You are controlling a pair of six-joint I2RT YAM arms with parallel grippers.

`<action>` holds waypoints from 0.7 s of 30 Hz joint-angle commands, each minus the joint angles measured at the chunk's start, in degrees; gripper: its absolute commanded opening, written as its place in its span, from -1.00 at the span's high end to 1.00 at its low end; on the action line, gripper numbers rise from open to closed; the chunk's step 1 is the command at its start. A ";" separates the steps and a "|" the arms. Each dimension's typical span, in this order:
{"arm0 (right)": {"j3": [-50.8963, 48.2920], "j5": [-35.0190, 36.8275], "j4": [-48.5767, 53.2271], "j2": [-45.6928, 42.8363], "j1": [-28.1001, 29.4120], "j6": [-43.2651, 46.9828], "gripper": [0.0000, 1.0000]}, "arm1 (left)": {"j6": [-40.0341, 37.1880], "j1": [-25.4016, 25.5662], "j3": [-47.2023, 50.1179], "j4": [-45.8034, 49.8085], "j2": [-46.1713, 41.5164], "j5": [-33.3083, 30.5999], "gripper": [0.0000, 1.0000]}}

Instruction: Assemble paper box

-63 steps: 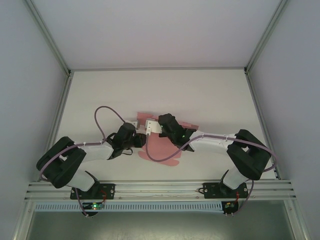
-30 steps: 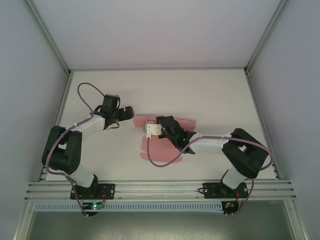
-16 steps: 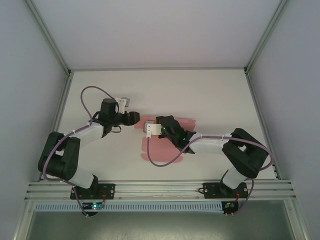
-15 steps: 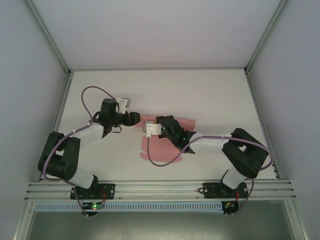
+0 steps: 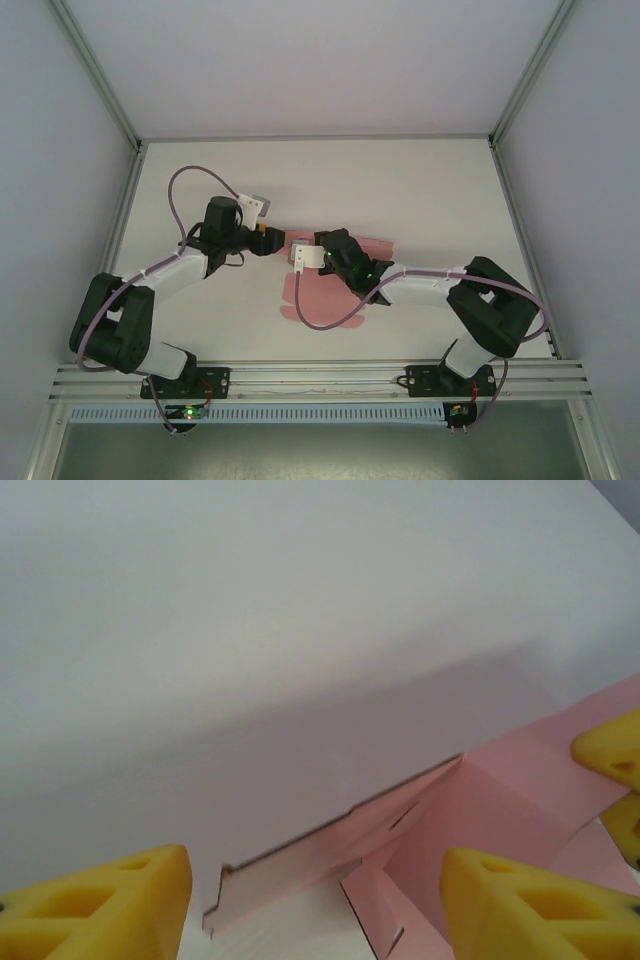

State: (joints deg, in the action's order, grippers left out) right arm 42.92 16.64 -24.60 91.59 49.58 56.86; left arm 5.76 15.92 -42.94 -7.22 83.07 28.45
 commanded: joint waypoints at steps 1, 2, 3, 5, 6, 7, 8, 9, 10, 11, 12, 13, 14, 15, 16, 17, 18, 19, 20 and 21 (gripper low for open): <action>-0.11 -3.74 4.52 -0.97 -0.86 -2.27 1.00 | -5.47 -0.59 -3.38 5.00 2.11 3.12 -0.30; -0.05 -4.28 4.93 -1.19 -1.04 -2.35 1.00 | -5.88 -0.86 -4.14 5.50 2.76 4.56 -0.30; 0.03 -4.76 5.46 -1.32 -1.18 -2.37 1.00 | -6.39 -1.34 -4.83 5.47 3.33 5.42 -0.30; 0.20 -5.21 6.35 -1.53 -1.36 -2.28 1.00 | -8.13 -2.53 -7.42 7.72 4.22 5.47 -0.30; 0.22 -5.58 6.84 -1.81 -1.57 -2.28 1.00 | -9.93 -2.86 -9.56 10.79 4.67 6.00 -0.30; 0.10 -6.00 7.14 -1.97 -1.76 -2.43 1.00 | -12.04 -3.00 -11.45 14.27 5.35 7.13 -0.30; 0.04 -6.65 7.20 -2.12 -2.10 -2.74 1.00 | -13.89 -3.00 -12.91 16.84 5.97 8.55 -0.30; -0.05 -7.35 7.14 -2.29 -2.40 -3.04 1.00 | -15.68 -3.00 -14.05 18.66 6.73 10.17 -0.30; -0.10 -7.68 7.11 -2.50 -2.60 -3.19 1.00 | -17.47 -3.00 -15.05 20.22 7.85 11.97 -0.30; -0.18 -7.74 7.12 -2.53 -2.70 -3.20 1.00 | -19.51 -2.96 -16.15 22.38 8.98 13.72 -0.31; -0.11 -7.79 7.24 -2.64 -2.76 -3.12 1.00 | -21.01 -3.02 -17.15 24.29 10.24 15.30 -0.30; 0.02 -7.64 7.48 -2.62 -2.92 -3.06 1.00 | -22.24 -2.92 -18.72 27.00 11.76 16.82 -0.27; 0.11 -7.55 7.58 -2.55 -3.00 -3.07 1.00 | -23.54 -2.77 -19.89 29.59 12.96 18.09 -0.21; 0.23 -7.64 7.66 -2.50 -3.09 -3.03 1.00 | -23.89 -2.83 -20.78 31.34 14.19 18.99 -0.18; 0.32 -7.77 7.71 -2.49 -3.23 -3.05 1.00 | -23.87 -2.62 -21.21 32.03 14.94 19.03 -0.15; 0.31 -7.80 7.64 -2.34 -3.19 -3.03 1.00 | -23.65 -2.56 -21.39 31.98 15.42 18.85 -0.15; 0.45 -7.86 7.66 -2.30 -3.22 -3.04 1.00 | -23.27 -2.41 -21.94 32.48 15.91 17.70 -0.13; 0.46 -7.88 7.64 -2.26 -3.18 -3.09 1.00 | -23.31 -2.26 -22.18 32.82 16.12 16.86 -0.12; 0.46 -7.77 7.64 -2.35 -3.18 -3.11 1.00 | -23.29 -2.13 -22.34 33.01 16.29 16.37 -0.06; 0.49 -7.54 7.64 -2.42 -3.19 -3.10 1.00 | -23.25 -1.89 -22.98 33.86 16.60 15.29 0.04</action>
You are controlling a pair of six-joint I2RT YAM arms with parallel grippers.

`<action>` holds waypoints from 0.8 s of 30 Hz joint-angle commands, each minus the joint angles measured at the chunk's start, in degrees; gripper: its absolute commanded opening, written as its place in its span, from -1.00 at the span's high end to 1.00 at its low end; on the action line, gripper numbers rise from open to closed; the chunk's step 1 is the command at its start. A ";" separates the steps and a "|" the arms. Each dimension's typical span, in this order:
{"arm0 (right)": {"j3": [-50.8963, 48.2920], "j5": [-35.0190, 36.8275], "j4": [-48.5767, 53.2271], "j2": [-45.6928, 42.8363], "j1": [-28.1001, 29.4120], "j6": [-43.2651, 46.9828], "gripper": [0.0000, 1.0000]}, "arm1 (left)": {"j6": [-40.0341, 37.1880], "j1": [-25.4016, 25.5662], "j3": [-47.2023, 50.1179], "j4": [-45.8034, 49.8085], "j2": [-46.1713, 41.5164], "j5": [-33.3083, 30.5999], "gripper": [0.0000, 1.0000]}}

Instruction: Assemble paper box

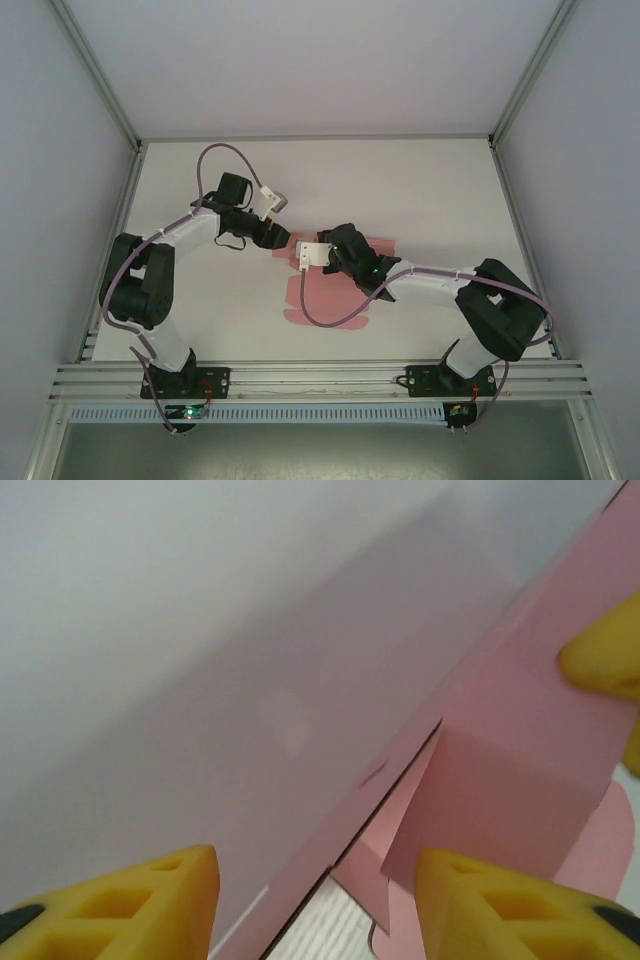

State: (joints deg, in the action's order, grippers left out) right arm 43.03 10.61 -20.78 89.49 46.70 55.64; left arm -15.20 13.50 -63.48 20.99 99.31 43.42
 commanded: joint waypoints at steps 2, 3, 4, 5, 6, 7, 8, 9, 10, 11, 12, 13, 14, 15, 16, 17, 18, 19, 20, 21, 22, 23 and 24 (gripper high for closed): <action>0.21 -1.47 3.85 -0.48 -0.45 -1.88 1.00 | -2.34 1.21 -2.98 6.43 0.72 -1.05 0.23; 0.20 -1.40 3.84 -0.49 -0.38 -1.96 1.00 | -2.14 1.68 -3.11 6.60 0.80 -1.93 0.34; 0.26 -1.24 3.87 -0.53 -0.39 -2.10 1.00 | -1.73 2.25 -3.32 6.66 0.89 -3.16 0.45; 0.35 -1.09 3.95 -0.55 -0.38 -2.19 1.00 | -1.17 2.80 -3.55 6.80 0.97 -4.85 0.55; 0.37 -1.02 3.98 -0.51 -0.38 -2.16 1.00 | -0.37 3.47 -4.09 7.31 1.00 -7.42 0.65; 0.43 -0.78 4.08 -0.57 -0.34 -2.19 1.00 | 0.39 4.10 -4.48 7.80 0.83 -10.19 0.70; 0.44 -0.64 4.18 -0.62 -0.29 -2.29 1.00 | 1.05 4.87 -4.76 8.09 0.65 -12.93 0.76; 0.54 -0.36 4.46 -0.61 -0.21 -2.23 1.00 | 2.47 5.79 -4.89 8.10 0.20 -16.55 0.84; 0.48 -0.14 4.58 -0.72 -0.04 -2.32 1.00 | 3.77 6.78 -4.98 7.89 -0.21 -19.56 0.88; 0.63 0.24 4.70 -0.76 0.10 -2.37 1.00 | 5.46 7.98 -4.85 7.23 -0.87 -22.72 0.89; 0.60 0.74 4.87 -0.71 0.45 -2.32 1.00 | 6.99 8.99 -4.58 6.56 -1.35 -24.68 0.91; 0.70 1.20 4.96 -0.70 0.68 -2.29 1.00 | 8.03 10.04 -4.44 6.35 -1.84 -25.57 0.91; 0.73 1.91 4.89 -0.65 0.95 -2.50 1.00 | 8.67 11.21 -3.93 5.97 -2.53 -26.11 0.94; 0.74 2.37 4.89 -0.47 1.06 -2.72 1.00 | 9.23 12.25 -2.97 4.99 -3.32 -26.49 0.94; 0.83 2.79 4.90 -0.38 1.11 -2.88 1.00 | 9.63 13.21 -2.01 3.98 -4.29 -26.38 0.94; 0.63 3.29 4.55 -0.26 1.19 -3.07 1.00 | 10.21 14.21 -1.20 3.27 -5.32 -26.24 0.93; 0.59 3.83 4.19 -0.13 1.18 -3.16 1.00 | 11.13 14.99 -0.63 2.52 -6.21 -26.17 0.93; 0.44 4.32 3.84 -0.12 1.19 -3.16 1.00 | 12.16 15.55 -0.19 2.03 -7.10 -26.37 0.92; 0.23 5.08 2.75 -0.11 1.27 -3.23 1.00 | 14.05 16.17 0.28 1.29 -8.07 -26.86 0.92; 0.05 5.68 2.02 -0.08 1.37 -3.35 1.00 | 15.28 16.40 0.73 0.78 -8.93 -26.94 0.92; -0.04 6.08 1.69 -0.04 1.35 -3.36 1.00 | 16.32 16.58 1.32 0.39 -9.80 -26.98 0.94; -0.28 6.86 0.78 0.02 1.37 -3.41 1.00 | 17.54 16.82 2.29 -0.46 -10.90 -26.98 0.97; -0.26 7.60 0.27 0.14 1.32 -3.53 1.00 | 18.19 17.06 3.38 -1.43 -11.92 -26.22 0.99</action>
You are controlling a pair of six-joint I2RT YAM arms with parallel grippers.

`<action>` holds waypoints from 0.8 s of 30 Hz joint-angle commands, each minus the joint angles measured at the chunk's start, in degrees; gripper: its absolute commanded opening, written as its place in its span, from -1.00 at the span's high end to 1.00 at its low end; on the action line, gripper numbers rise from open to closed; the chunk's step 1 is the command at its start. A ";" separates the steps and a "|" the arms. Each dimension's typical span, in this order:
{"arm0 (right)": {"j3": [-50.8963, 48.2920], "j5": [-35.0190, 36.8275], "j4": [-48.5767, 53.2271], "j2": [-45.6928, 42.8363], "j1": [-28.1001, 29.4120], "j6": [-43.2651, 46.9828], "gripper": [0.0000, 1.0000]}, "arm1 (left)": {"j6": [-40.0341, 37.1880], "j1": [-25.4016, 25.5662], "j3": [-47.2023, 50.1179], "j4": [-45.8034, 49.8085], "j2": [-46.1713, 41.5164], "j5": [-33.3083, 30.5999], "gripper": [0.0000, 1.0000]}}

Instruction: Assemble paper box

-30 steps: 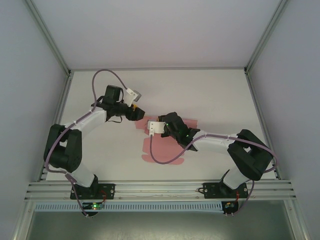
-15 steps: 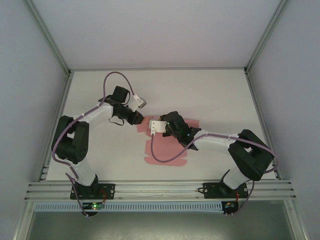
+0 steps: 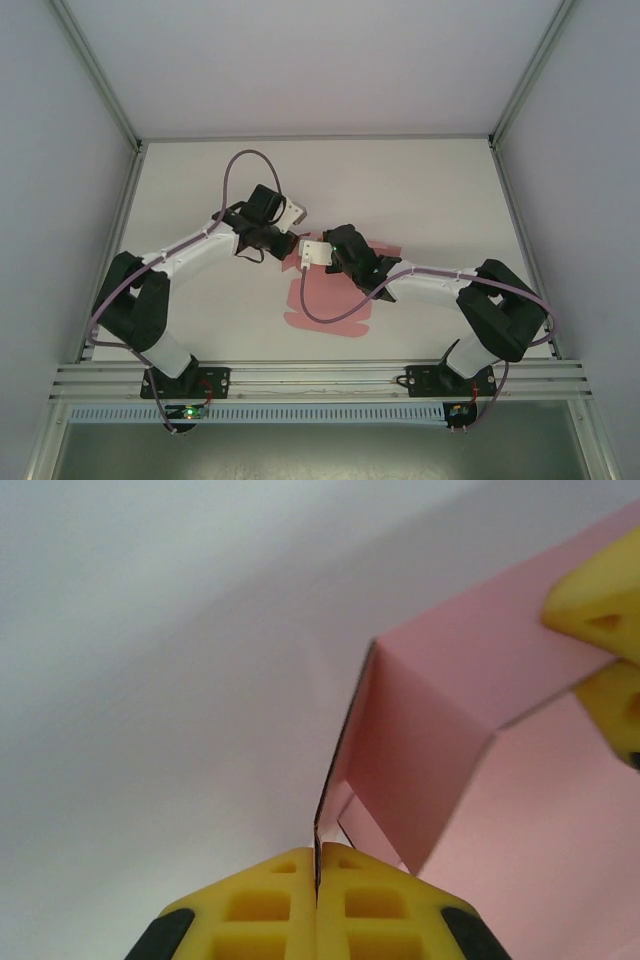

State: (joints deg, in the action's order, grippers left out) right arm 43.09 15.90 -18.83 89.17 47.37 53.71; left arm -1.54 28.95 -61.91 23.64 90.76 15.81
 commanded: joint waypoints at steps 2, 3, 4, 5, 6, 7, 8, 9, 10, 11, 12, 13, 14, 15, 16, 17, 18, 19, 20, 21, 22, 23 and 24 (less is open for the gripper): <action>-0.31 3.62 -2.60 0.78 0.66 -1.40 1.00 | 4.38 2.26 4.24 -6.62 -5.49 4.93 0.99; -0.44 3.98 -3.30 0.86 0.66 -1.36 1.00 | 3.93 2.70 5.03 -7.25 -6.23 6.29 0.99; -0.51 3.88 -3.43 0.91 0.71 -1.42 1.00 | 3.34 3.31 5.79 -7.66 -7.00 7.25 0.99; -0.55 3.84 -3.98 0.80 0.82 -1.75 1.00 | 3.28 3.90 6.28 -8.24 -7.59 7.18 0.98; -0.48 3.69 -4.28 0.76 0.88 -2.27 1.00 | 3.73 4.38 6.62 -8.68 -7.87 6.99 0.98; -0.47 3.39 -4.43 0.70 0.95 -2.46 1.00 | 4.35 4.89 6.63 -8.99 -7.84 7.16 0.98; -0.62 3.39 -5.11 0.76 1.01 -2.70 1.00 | 5.05 5.39 6.58 -9.37 -7.73 7.15 0.98; -0.74 3.35 -5.81 0.86 1.14 -2.94 1.00 | 5.59 6.12 6.32 -9.49 -7.38 6.65 0.98; -0.78 3.47 -6.07 0.86 1.23 -3.29 1.00 | 6.36 6.99 5.90 -9.38 -7.11 5.21 0.97; -0.77 3.44 -6.51 1.08 1.34 -3.44 1.00 | 6.95 7.74 5.64 -9.54 -6.68 3.93 0.97; -0.70 3.63 -6.59 1.23 1.45 -3.70 1.00 | 7.47 8.47 5.33 -9.68 -6.27 2.83 0.97; -0.49 4.17 -6.66 1.53 1.56 -3.86 1.00 | 8.66 9.28 5.22 -10.44 -5.95 1.82 0.97; -0.33 4.67 -6.66 1.94 1.61 -3.79 1.00 | 9.39 9.83 5.29 -10.96 -5.87 1.89 0.97; -0.28 5.37 -6.86 2.34 1.67 -3.57 1.00 | 9.95 10.43 5.39 -11.51 -5.92 1.92 0.97; -0.37 6.17 -7.71 2.71 1.77 -3.37 1.00 | 11.15 11.06 5.85 -12.34 -6.01 1.21 0.97; -0.52 6.63 -8.24 2.93 1.81 -3.05 1.00 | 12.05 11.52 6.32 -13.11 -6.27 1.03 0.97; -0.70 7.05 -8.94 3.10 1.85 -2.80 1.00 | 12.89 11.95 6.82 -13.69 -6.71 1.23 0.96; -1.01 7.13 -9.56 3.05 1.93 -2.39 1.00 | 13.60 12.31 7.34 -14.57 -7.10 1.39 0.96; -1.16 6.96 -10.06 2.99 1.94 -2.15 1.00 | 14.37 12.57 7.96 -16.00 -7.39 1.82 0.96; -1.14 6.43 -9.93 2.78 2.01 -2.38 1.00 | 14.69 12.73 8.37 -17.13 -7.40 2.78 0.96; -1.18 5.74 -9.91 2.61 2.05 -2.36 1.00 | 14.55 12.91 8.15 -17.17 -7.23 3.02 0.96; -1.27 4.95 -10.00 2.46 2.19 -2.29 1.00 | 14.81 13.14 7.79 -17.20 -6.85 2.67 0.95; -1.38 4.01 -9.99 2.33 2.23 -2.16 1.00 | 14.91 13.31 7.14 -16.81 -6.16 2.64 0.94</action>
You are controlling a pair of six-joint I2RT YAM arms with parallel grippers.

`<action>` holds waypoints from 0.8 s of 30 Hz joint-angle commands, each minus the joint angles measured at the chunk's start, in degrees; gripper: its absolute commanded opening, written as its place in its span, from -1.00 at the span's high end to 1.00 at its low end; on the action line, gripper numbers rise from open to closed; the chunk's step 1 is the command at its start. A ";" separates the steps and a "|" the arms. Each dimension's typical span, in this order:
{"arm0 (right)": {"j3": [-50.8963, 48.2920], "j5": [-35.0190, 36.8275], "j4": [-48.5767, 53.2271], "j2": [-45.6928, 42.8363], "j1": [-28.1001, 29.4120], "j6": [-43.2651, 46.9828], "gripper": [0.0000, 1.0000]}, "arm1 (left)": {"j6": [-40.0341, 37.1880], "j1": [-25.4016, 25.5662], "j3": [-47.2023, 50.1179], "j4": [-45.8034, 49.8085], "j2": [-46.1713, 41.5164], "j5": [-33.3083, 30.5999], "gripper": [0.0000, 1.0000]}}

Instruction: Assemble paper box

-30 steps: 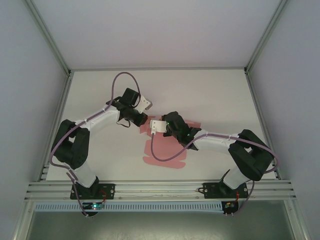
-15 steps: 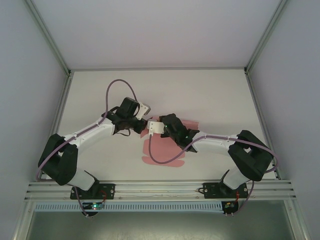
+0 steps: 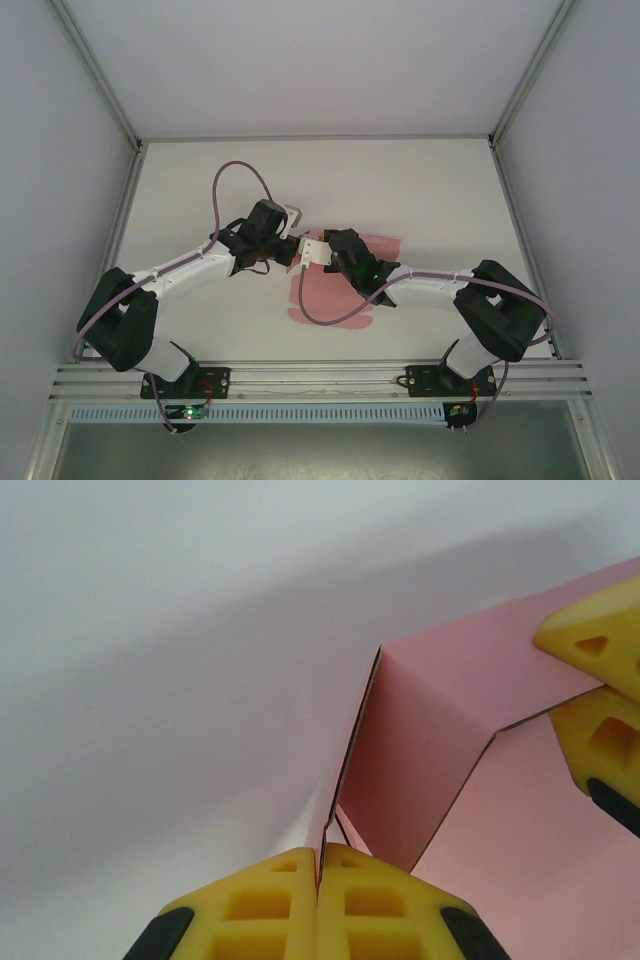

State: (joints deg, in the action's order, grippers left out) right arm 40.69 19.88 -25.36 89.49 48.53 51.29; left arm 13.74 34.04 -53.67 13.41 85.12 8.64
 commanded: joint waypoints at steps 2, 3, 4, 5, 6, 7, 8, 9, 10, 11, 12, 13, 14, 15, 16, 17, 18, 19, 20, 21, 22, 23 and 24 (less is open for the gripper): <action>0.76 -1.18 -3.67 2.00 1.38 1.21 1.00 | -0.51 8.82 -2.34 -6.54 0.79 10.66 0.94; 0.56 -1.60 -3.99 2.11 1.63 1.86 1.00 | -1.01 9.29 -2.96 -6.46 1.22 11.59 0.95; 0.33 -2.09 -3.82 2.31 1.81 2.64 1.00 | -1.33 9.80 -3.24 -6.68 1.40 12.30 0.95; 0.12 -2.23 -3.92 2.38 2.11 3.47 1.00 | -1.96 10.18 -3.17 -7.00 1.20 12.97 0.96; -0.36 -2.07 -3.90 2.36 2.33 5.09 1.00 | -2.91 10.46 -3.14 -6.68 0.76 12.65 0.97; -0.99 -1.47 -4.54 2.35 2.36 6.33 1.00 | -3.08 10.50 -2.94 -6.03 0.00 11.07 0.97; -1.69 -0.65 -5.55 2.19 2.16 7.14 1.00 | -3.05 10.52 -2.87 -4.79 -1.00 7.71 0.98; -2.28 -0.28 -5.71 1.74 1.77 8.10 1.00 | -3.48 10.45 -2.61 -3.40 -2.07 3.78 1.00; -2.75 -0.76 -5.05 1.17 1.45 9.19 1.00 | -4.01 10.32 -1.98 -3.00 -3.17 0.92 1.00; -3.43 -1.98 -4.29 0.14 1.14 10.56 1.00 | -4.57 10.15 -1.18 -3.01 -4.25 -1.67 1.00; -4.08 -3.80 -2.91 -0.95 0.94 13.15 1.00 | -4.77 9.72 -0.70 -2.89 -4.88 -2.85 1.00; -5.06 -5.06 -2.61 -1.95 0.80 14.88 1.00 | -4.84 9.18 -0.48 -2.28 -5.28 -3.50 1.00; -5.51 -5.33 -2.58 -2.83 0.62 15.06 1.00 | -4.76 8.44 -0.46 -1.63 -5.48 -3.85 1.00; -5.53 -5.20 -1.43 -3.56 0.52 15.34 1.00 | -4.65 7.89 -0.38 -1.28 -5.57 -4.15 1.00; -5.66 -5.96 0.90 -4.47 0.42 17.05 1.00 | -4.26 7.27 -0.30 -1.23 -5.50 -4.26 1.00; -6.40 -7.32 2.36 -5.41 0.38 19.43 1.00 | -4.03 6.52 -0.21 -1.45 -5.42 -3.76 1.00; -7.28 -8.08 1.90 -6.07 0.42 20.53 1.00 | -3.96 5.80 -0.29 -1.54 -5.28 -3.27 1.00; -7.75 -8.24 1.89 -6.67 0.71 21.15 1.00 | -3.98 5.33 -0.47 -1.54 -5.23 -2.94 1.00; -7.60 -7.79 2.45 -6.98 0.92 21.59 1.00 | -4.21 4.83 -0.68 -1.70 -5.24 -2.61 1.00; -7.16 -7.13 3.48 -7.10 1.33 22.47 1.00 | -4.60 4.29 -1.01 -1.65 -5.14 -2.26 1.00; -6.87 -6.55 4.55 -7.11 1.71 24.50 1.00 | -4.64 3.70 -1.37 -1.62 -5.17 -2.08 1.00; -6.99 -5.51 3.81 -6.67 2.23 26.02 1.00 | -4.43 2.93 -1.69 -1.91 -5.20 -0.79 1.00; -7.14 -4.58 2.36 -6.21 2.51 26.71 1.00 | -4.30 2.24 -1.79 -2.54 -5.40 1.27 1.00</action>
State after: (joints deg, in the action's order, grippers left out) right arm 34.65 16.64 -26.98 82.41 48.93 71.22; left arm 10.46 37.63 -53.04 16.51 80.99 5.26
